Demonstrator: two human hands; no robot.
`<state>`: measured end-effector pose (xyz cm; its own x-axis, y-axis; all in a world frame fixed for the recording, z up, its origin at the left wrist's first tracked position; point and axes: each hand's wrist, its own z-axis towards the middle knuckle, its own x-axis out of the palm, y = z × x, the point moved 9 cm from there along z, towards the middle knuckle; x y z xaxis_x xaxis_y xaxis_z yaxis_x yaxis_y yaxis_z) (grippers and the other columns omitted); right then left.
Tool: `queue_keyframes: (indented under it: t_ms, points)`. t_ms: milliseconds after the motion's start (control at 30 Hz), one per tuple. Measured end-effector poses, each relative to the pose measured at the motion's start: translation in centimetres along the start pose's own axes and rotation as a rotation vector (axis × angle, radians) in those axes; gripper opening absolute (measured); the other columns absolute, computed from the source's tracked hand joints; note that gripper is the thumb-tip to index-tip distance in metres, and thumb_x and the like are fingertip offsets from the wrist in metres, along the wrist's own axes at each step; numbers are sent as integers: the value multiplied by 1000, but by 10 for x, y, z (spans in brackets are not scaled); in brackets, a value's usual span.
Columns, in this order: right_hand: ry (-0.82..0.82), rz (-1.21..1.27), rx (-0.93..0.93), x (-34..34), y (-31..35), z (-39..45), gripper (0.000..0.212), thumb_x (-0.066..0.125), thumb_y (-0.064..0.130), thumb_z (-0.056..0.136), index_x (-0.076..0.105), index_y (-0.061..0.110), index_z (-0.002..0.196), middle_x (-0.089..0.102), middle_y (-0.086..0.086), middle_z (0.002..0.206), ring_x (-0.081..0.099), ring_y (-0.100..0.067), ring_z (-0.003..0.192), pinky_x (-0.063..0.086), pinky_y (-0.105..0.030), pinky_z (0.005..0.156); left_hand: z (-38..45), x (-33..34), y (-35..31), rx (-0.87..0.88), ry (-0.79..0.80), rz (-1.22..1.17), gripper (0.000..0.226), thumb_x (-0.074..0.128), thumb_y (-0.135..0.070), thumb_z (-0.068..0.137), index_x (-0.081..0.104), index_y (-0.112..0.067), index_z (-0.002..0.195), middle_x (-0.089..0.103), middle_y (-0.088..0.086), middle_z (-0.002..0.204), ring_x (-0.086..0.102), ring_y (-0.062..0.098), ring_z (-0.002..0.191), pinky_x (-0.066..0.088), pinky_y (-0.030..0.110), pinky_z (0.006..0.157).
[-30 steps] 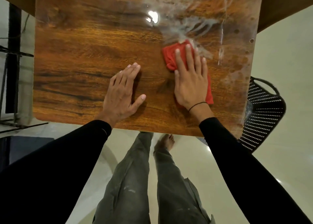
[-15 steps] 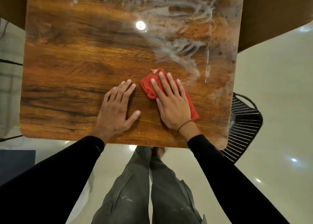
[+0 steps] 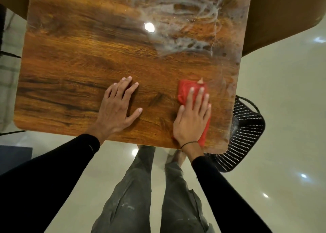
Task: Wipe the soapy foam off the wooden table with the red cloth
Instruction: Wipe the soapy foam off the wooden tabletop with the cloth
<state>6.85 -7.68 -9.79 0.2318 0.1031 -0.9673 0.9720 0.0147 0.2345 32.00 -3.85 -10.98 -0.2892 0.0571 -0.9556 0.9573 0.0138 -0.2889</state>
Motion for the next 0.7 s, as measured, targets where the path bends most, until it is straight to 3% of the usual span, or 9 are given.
queue_keyframes:
  t_ms: [133,200,433,600,700]
  points:
    - [115,-49,-394,11,23,-4,67,28,41,119,11,22,181,2,-11,189,1,-34,175,10,-59,140,2,4,-68,-98,-89,-151,71,48,-48,109,34,-13,169,33,16,177,29,33,165,24,53,134]
    - [121,-69,-474,7,23,22,66,27,41,119,13,22,181,4,-11,189,3,-34,175,13,-58,140,6,18,-104,-154,-66,-209,70,45,-47,111,32,-13,170,31,15,178,26,30,167,21,50,135]
    - [12,-26,-157,-24,-56,120,65,27,39,119,17,20,180,9,-11,188,7,-35,175,9,-56,140,16,47,-122,-155,-68,-5,71,39,-47,113,24,-15,174,19,11,183,18,28,169,-1,41,137]
    - [-53,5,57,-24,-81,46,66,27,38,120,13,16,180,6,-13,188,4,-35,175,10,-57,140,16,45,-123,-162,-70,8,72,41,-45,111,26,-15,174,22,12,182,20,29,169,9,48,136]
    - [4,5,-23,-13,-79,-18,67,30,38,119,12,16,180,2,-12,189,2,-35,175,10,-59,140,15,43,-123,-167,-75,16,72,43,-43,110,28,-14,174,24,13,182,22,29,169,10,48,136]
